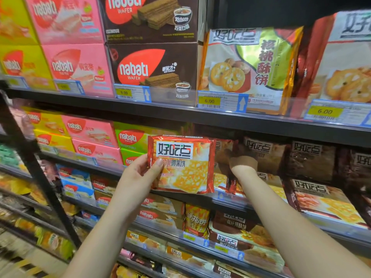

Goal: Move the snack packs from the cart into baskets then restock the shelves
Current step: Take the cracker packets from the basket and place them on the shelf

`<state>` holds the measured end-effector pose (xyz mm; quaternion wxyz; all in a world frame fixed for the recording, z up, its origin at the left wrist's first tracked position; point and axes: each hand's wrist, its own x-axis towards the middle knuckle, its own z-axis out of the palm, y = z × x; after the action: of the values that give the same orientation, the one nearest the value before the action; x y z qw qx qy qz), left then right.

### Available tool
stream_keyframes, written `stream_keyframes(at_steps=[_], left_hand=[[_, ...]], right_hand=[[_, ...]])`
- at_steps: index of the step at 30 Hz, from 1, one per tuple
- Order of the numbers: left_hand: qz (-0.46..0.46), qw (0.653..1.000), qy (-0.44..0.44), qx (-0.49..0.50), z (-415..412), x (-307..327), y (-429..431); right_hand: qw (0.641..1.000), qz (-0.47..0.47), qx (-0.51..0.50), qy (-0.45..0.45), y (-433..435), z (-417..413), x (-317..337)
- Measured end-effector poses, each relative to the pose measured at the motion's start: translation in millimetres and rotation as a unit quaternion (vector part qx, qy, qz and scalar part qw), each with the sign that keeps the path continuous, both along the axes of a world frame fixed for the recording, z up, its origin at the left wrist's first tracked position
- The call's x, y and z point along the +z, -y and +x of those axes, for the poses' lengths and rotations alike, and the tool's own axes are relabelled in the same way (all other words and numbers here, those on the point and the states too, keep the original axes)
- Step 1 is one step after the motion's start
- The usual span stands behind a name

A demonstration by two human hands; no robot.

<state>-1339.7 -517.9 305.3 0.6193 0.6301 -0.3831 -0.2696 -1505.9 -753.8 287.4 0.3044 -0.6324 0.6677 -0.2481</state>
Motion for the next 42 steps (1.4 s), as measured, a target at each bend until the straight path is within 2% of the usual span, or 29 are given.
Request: stream_keyframes(at_steps=[5,11,17,25,27,30,31,34,39,42], left_hand=[[-0.006,1.000,-0.005,-0.015,-2.6,-5.1,1.1],[-0.003,1.000,-0.007,-0.019,-4.9,-7.1,5.0],[-0.005,1.000,-0.009,-0.025,-11.4,-9.1,9.2],[-0.010,0.999,-0.031,-0.027,-23.6,-11.6,16.0],[-0.011,0.999,-0.032,-0.036,-31.1,-13.2,20.5],[-0.024,0.997,-0.031,-0.061,-47.5,-13.7,32.1],[-0.029,0.997,-0.032,-0.069,-54.5,-13.1,37.2],[-0.039,0.994,-0.034,-0.095,-76.7,-12.3,51.8],[-0.052,0.996,-0.044,-0.064,-106.2,-12.1,80.1],[-0.026,0.998,0.027,-0.042,-117.5,-7.0,96.8]], right_hand=[[0.997,-0.038,0.015,-0.068,4.2,-0.2,1.0],[0.987,-0.122,0.058,-0.086,0.5,1.1,9.4],[0.995,-0.064,0.058,-0.058,-6.3,-10.1,5.6],[0.997,-0.044,0.051,0.047,-38.5,-43.6,18.4],[0.991,-0.059,0.056,0.106,-57.5,-66.3,22.2],[0.962,-0.081,0.111,0.234,-90.6,-98.4,22.4],[0.956,-0.094,0.135,0.242,-96.6,-106.7,19.4],[0.955,-0.133,0.165,0.209,-107.4,-123.3,14.4],[0.959,-0.212,0.099,0.158,-96.7,-141.8,18.2],[0.964,-0.222,0.056,0.134,-86.7,-146.6,20.5]])
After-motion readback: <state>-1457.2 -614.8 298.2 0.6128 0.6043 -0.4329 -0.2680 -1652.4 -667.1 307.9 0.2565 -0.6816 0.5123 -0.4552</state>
